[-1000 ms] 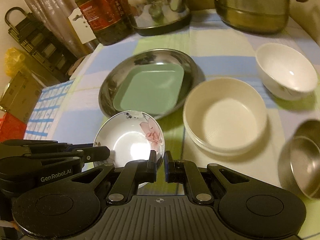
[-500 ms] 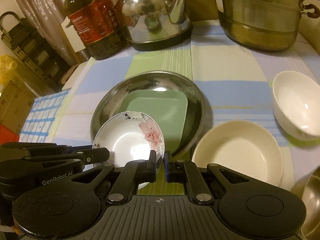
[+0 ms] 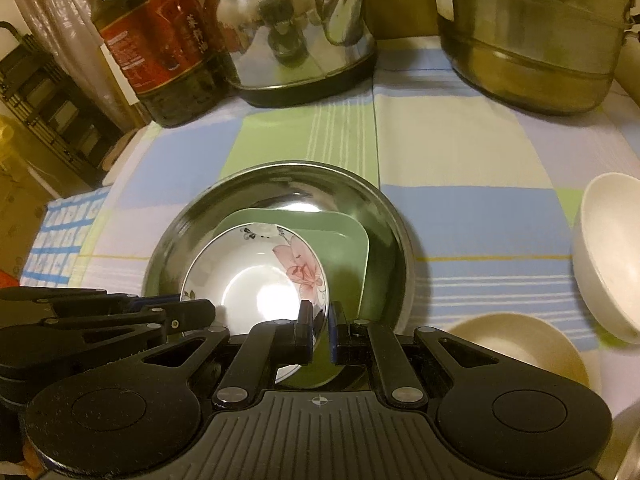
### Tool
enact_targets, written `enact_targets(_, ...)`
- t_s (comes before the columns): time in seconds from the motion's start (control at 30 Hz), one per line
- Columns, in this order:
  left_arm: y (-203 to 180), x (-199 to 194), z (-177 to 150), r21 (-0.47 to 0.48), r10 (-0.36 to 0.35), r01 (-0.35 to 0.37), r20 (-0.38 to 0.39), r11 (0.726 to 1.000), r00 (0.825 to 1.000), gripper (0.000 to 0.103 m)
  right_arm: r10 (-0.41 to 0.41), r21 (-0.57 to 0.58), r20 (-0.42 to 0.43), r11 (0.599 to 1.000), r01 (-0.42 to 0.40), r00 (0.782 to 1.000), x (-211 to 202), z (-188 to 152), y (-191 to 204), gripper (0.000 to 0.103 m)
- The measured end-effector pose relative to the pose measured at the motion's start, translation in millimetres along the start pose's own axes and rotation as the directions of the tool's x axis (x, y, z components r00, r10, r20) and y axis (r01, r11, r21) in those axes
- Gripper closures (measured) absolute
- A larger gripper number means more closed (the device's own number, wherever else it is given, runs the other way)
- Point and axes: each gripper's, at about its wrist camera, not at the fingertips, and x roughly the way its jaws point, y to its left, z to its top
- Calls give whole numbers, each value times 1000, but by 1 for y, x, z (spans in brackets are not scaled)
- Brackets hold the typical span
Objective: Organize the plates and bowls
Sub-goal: 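Carry the saucer with the left gripper and lower it onto the green plate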
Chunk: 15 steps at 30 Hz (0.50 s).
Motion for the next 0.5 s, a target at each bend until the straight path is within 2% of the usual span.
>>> enact_targets(0.5, 7, 23, 6, -9, 8, -8, -30, 1000, 1000, 93, -21, 12, -33, 1000, 21, 999, 31, 5, -4, 95)
